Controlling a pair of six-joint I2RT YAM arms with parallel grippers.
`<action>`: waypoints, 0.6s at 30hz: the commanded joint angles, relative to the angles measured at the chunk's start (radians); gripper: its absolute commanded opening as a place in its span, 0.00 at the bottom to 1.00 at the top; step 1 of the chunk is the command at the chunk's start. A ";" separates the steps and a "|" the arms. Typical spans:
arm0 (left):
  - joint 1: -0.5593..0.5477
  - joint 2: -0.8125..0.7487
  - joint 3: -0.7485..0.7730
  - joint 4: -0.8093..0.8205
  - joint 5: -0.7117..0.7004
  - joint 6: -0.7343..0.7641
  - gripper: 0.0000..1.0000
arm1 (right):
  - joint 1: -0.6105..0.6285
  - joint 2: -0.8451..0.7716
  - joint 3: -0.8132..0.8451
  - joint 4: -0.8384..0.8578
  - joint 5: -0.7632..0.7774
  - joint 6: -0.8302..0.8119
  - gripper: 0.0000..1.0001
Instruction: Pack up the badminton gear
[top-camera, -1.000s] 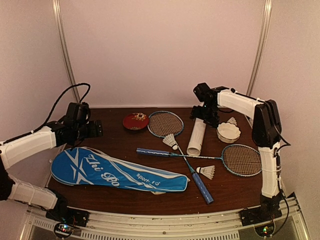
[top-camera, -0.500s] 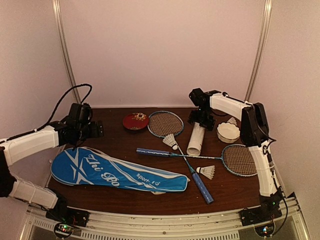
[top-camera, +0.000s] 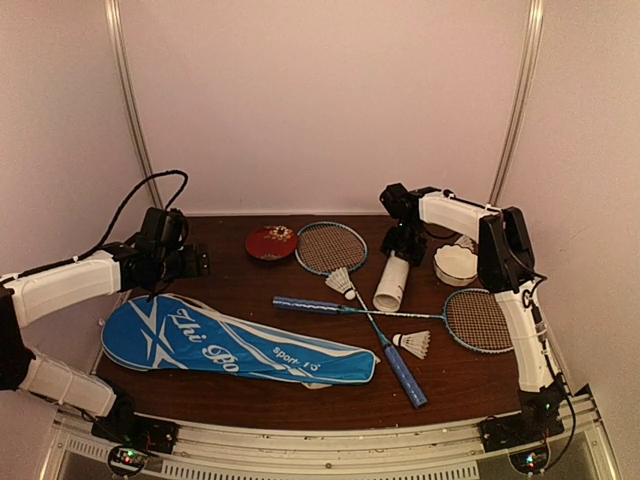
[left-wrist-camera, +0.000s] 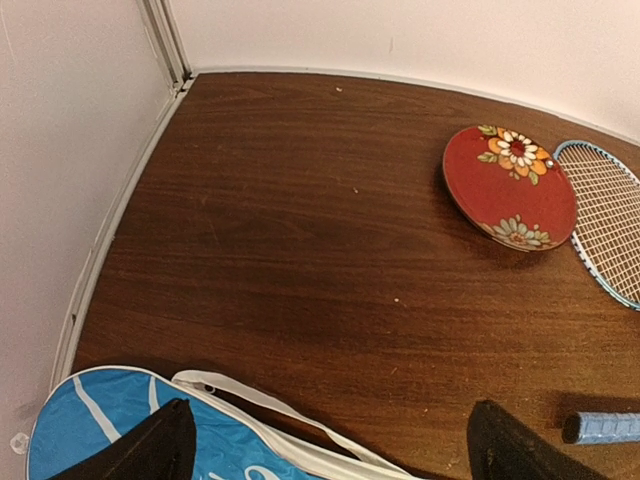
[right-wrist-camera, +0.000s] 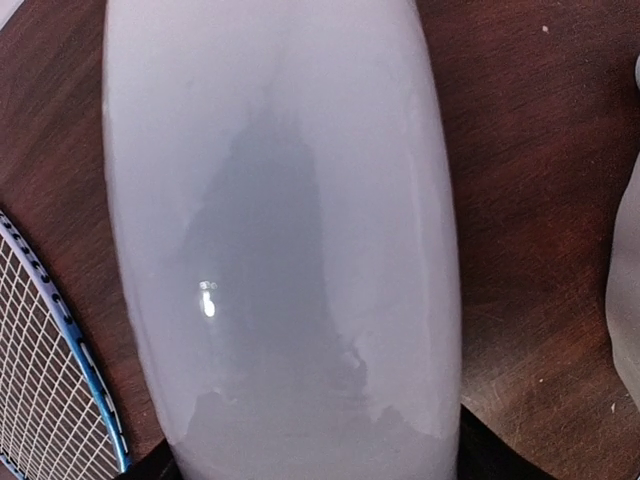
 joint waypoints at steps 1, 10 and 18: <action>-0.006 -0.018 0.007 0.048 0.038 0.030 0.98 | -0.005 -0.114 -0.074 0.101 -0.013 -0.006 0.64; -0.006 -0.206 -0.049 0.198 0.374 0.160 0.98 | 0.037 -0.612 -0.561 0.700 -0.079 -0.137 0.63; -0.079 -0.331 -0.063 0.385 0.814 0.185 0.98 | 0.115 -0.985 -0.995 1.357 -0.330 -0.209 0.58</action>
